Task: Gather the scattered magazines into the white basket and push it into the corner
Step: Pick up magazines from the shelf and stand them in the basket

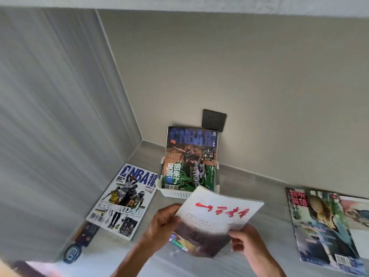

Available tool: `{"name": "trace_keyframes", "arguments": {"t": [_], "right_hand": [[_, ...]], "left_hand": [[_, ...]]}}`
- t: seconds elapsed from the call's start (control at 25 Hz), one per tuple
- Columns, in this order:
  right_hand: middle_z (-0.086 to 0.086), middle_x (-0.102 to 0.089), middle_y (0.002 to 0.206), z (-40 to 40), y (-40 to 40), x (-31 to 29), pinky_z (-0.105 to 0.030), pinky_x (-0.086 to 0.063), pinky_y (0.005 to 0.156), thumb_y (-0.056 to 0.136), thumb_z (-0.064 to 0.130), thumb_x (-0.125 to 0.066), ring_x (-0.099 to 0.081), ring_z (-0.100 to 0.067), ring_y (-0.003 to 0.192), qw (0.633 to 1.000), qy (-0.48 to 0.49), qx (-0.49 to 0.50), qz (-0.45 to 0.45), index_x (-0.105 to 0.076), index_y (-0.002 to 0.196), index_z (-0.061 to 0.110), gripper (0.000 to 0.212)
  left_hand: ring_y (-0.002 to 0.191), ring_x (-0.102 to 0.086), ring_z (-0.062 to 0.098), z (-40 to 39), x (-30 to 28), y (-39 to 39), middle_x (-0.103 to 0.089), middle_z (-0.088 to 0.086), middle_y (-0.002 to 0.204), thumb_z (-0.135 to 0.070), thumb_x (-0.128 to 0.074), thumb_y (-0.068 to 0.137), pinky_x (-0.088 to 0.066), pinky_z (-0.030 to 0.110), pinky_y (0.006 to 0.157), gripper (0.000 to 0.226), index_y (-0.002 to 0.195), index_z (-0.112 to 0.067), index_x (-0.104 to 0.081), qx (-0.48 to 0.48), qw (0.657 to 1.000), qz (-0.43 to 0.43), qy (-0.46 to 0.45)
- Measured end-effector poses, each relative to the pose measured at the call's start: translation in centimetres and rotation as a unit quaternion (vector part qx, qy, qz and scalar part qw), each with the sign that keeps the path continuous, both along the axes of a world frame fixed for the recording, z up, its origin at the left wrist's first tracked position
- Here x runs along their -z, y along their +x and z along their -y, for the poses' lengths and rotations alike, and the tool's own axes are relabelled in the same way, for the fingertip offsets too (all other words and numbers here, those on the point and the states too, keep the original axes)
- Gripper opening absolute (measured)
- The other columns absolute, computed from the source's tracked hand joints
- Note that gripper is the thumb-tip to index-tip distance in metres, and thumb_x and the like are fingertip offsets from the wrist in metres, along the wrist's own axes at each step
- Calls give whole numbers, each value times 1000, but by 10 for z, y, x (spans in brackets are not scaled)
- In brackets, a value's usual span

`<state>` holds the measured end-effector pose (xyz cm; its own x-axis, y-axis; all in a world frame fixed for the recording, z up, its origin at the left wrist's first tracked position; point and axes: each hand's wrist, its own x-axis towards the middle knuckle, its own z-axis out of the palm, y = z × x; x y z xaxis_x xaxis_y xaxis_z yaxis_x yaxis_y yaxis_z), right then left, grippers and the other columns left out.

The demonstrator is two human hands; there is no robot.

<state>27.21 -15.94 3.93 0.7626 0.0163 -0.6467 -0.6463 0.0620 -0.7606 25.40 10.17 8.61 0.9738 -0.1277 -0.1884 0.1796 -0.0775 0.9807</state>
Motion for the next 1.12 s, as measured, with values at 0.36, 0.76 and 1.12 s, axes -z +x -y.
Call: {"name": "trace_keyframes", "arguments": {"t": [0.36,0.76,1.12], "right_hand": [[4,-78,85,-64,9,-10,-40,-56,74,93,2,-58,-72,-13,74,969,-168,19,180,-69,102,9,15],[-3,-72,105,-91,146,-87,-51,-60,79,96,20,-56,-70,-27,92,941,-188,51,276,-62,101,26,9],[-7,-61,131,-76,146,-27,-43,-55,88,83,9,-64,-63,-25,108,955,-250,5,161,-56,123,21,43]], "left_hand": [[92,-69,-3,-48,40,11,-69,-38,93,-7,-53,95,-57,16,73,55,99,-62,-60,-118,979,43,158],[92,-69,7,-64,-49,149,-74,-3,107,-10,-56,95,-57,21,76,19,106,-20,-67,-180,969,87,143],[113,-57,25,-54,6,141,-61,8,130,-17,-56,88,-43,32,88,43,130,-24,-46,-136,963,-36,232]]}}
